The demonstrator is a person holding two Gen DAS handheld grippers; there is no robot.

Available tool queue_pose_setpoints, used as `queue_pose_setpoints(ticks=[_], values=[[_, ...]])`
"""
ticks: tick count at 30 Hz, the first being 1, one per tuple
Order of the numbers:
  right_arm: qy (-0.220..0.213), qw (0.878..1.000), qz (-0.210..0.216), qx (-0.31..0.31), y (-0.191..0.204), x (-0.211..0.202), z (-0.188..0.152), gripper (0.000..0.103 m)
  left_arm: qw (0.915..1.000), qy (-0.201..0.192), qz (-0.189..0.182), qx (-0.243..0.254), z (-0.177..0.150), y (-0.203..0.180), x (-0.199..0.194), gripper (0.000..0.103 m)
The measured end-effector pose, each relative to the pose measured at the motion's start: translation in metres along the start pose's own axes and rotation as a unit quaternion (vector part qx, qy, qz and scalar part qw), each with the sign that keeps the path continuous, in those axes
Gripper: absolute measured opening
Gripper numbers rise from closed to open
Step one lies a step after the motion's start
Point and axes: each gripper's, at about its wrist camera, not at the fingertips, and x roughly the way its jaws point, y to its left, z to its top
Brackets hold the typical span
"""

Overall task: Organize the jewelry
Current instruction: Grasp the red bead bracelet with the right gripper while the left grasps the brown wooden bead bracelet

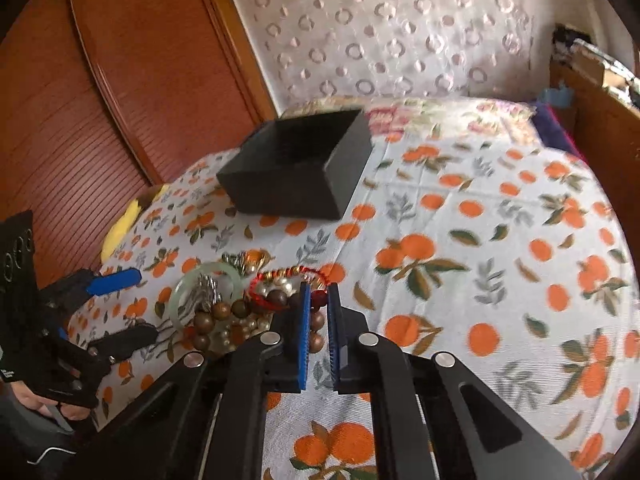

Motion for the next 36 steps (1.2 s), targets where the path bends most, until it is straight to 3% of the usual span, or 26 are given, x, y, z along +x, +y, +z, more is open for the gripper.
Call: queue_pose_setpoints(ticks=[3,4,5,11,18,23,29,31,36], values=[[-0.024,0.999,-0.021,-0.008,-0.001,-0.018,-0.001,0.009,1.0000,-0.002,-0.005,0.004,0.004,-0.008,0.002,0.084],[-0.030,0.999,-0.029,-0.009,-0.001,-0.025,-0.003,0.009,1.0000,-0.004,-0.007,0.005,0.005,-0.011,0.003,0.080],[-0.033,0.999,-0.034,-0.008,-0.003,-0.030,-0.005,0.009,0.9999,-0.005,-0.008,0.006,0.006,-0.013,0.004,0.068],[-0.031,0.997,-0.066,-0.005,-0.013,-0.050,-0.029,0.009,0.9995,0.009,-0.023,0.018,0.007,-0.028,0.012,0.043],[-0.021,0.997,-0.075,-0.003,-0.019,-0.052,-0.048,0.009,0.9987,0.012,-0.031,0.038,0.016,-0.043,0.017,0.039],[-0.026,0.997,-0.071,-0.007,-0.016,-0.053,-0.047,0.009,0.9977,0.018,-0.018,0.063,0.019,-0.051,0.028,0.025],[-0.027,0.997,-0.072,-0.014,-0.010,-0.054,-0.046,0.009,0.9967,0.035,-0.024,0.069,0.020,-0.047,0.038,0.024],[-0.027,0.997,-0.072,-0.017,-0.009,-0.054,-0.045,0.009,0.9964,0.037,-0.025,0.073,0.021,-0.047,0.038,0.017],[-0.029,0.997,-0.073,-0.026,-0.003,-0.053,-0.039,0.009,0.9968,0.017,-0.042,0.065,0.028,-0.046,0.024,0.017]])
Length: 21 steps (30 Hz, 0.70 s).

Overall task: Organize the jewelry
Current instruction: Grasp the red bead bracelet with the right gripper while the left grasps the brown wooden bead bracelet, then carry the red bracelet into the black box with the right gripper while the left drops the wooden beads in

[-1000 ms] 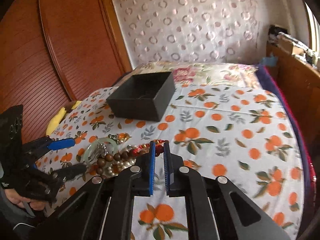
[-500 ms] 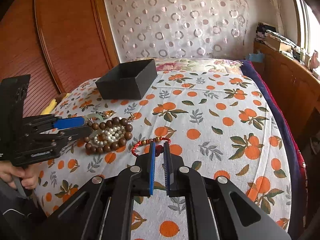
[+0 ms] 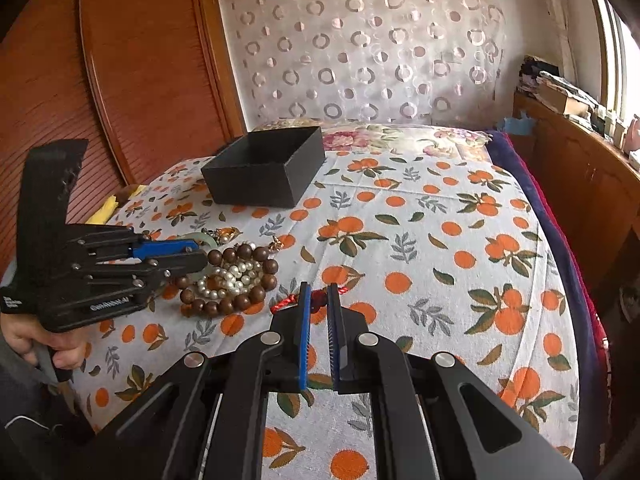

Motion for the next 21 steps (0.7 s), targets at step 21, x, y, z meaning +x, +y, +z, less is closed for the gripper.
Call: queue_pose_setpoints(ticks=[21], values=[[-0.038,0.998,0.000,-0.049,0.028,-0.005,0.058,0.009,0.9960,-0.084,0.016,-0.023,0.049,0.023,-0.061,0.016]])
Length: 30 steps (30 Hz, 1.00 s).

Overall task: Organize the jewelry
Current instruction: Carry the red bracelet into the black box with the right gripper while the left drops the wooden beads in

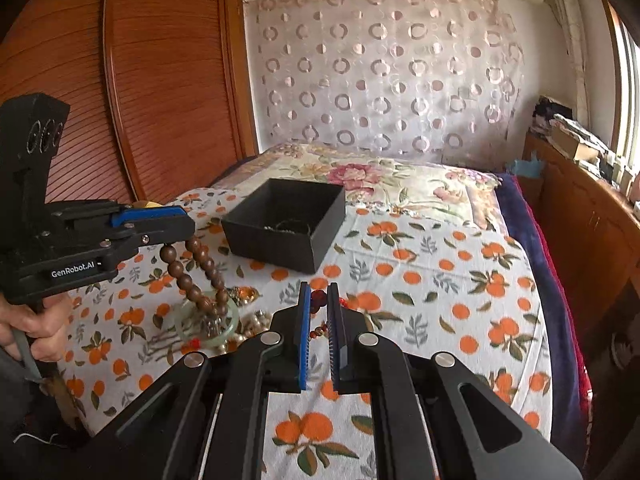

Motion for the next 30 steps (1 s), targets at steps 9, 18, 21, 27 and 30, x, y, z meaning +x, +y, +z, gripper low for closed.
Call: queue_pose_setpoints(ticks=[9,18,21,27,30], values=[[0.003,1.000,0.006,-0.009,0.006,0.008,0.020,0.009,0.9998,-0.014,0.016,-0.005,0.013,0.012,-0.010,0.016],[0.005,0.999,0.010,-0.032,0.015,0.028,0.054,0.009,0.9994,-0.020,0.022,-0.016,0.025,0.030,-0.007,0.016],[0.003,0.999,0.013,-0.041,0.018,0.040,0.068,0.009,0.9993,-0.022,0.022,-0.019,0.032,0.037,-0.004,0.016],[-0.003,0.999,0.030,-0.042,0.017,0.069,0.091,0.009,0.9990,-0.031,0.023,-0.024,0.052,0.055,0.002,0.016],[-0.002,0.999,0.040,-0.036,0.011,0.091,0.097,0.009,0.9988,-0.034,0.023,-0.026,0.061,0.062,0.006,0.016]])
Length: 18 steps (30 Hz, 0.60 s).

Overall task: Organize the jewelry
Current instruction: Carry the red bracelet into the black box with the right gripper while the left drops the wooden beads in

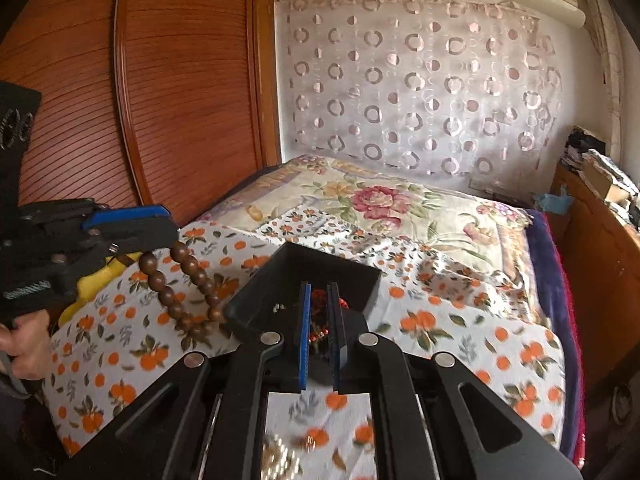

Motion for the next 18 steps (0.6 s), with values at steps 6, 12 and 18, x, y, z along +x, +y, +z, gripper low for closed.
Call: queue_pose_setpoints(ticks=[6,12,18], values=[[0.019,0.999,0.028,0.020,-0.013,0.046,0.002,0.009,1.0000,0.004,0.002,0.004,0.012,0.010,0.018,0.016],[0.024,0.999,0.040,0.020,-0.014,0.060,-0.009,0.010,0.9999,0.013,-0.002,-0.003,0.020,0.016,0.038,0.016],[0.021,0.997,0.059,0.037,-0.025,0.057,-0.018,0.030,0.9997,0.022,-0.008,-0.004,0.026,0.013,0.065,0.016]])
